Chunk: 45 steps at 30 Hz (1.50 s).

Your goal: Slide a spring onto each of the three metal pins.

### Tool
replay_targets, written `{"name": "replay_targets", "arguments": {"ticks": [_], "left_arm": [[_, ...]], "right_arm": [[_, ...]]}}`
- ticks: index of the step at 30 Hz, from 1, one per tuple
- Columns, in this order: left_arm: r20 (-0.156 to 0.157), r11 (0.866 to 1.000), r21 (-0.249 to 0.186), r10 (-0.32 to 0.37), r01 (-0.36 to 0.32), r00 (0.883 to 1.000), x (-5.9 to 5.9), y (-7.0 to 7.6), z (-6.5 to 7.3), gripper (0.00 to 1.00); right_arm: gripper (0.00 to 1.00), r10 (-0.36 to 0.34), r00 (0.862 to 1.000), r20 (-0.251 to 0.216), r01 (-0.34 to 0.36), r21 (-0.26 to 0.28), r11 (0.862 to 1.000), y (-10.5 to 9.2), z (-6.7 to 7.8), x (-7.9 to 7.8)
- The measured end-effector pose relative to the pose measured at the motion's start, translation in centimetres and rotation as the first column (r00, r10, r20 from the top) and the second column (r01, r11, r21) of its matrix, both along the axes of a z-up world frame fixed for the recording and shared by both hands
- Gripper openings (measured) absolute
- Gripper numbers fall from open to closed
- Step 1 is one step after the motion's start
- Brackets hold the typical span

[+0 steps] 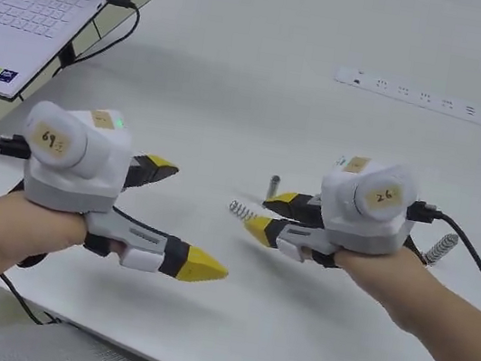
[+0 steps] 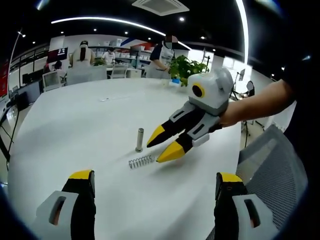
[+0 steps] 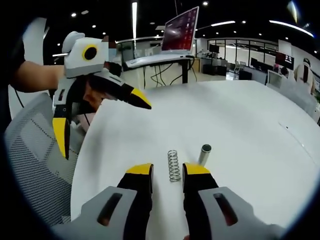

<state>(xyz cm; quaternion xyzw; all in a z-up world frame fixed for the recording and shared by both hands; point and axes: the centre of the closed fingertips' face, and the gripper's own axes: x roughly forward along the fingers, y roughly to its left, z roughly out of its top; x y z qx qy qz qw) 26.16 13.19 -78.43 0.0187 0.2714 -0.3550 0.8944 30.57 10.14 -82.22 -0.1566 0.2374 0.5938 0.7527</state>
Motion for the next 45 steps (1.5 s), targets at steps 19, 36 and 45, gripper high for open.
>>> {"name": "replay_targets", "arguments": {"ticks": [19, 36, 45], "left_arm": [[-0.011, 1.000, -0.003, 0.003, -0.003, 1.000, -0.3, 0.2, -0.3, 0.98], [-0.015, 1.000, -0.003, -0.006, 0.006, 1.000, -0.2, -0.1, -0.3, 0.98], [0.004, 0.999, -0.013, -0.049, 0.049, 0.999, 0.2, -2.2, 0.2, 0.96]], "right_arm": [[0.16, -0.008, 1.000, -0.007, 0.008, -0.063, 0.998, 0.6, -2.4, 0.5], [0.08, 0.049, 0.998, 0.043, -0.046, -0.072, 0.996, 0.3, -1.9, 0.2], [0.08, 0.073, 0.996, 0.052, -0.071, -0.044, 0.997, -3.3, 1.2, -1.1]]}}
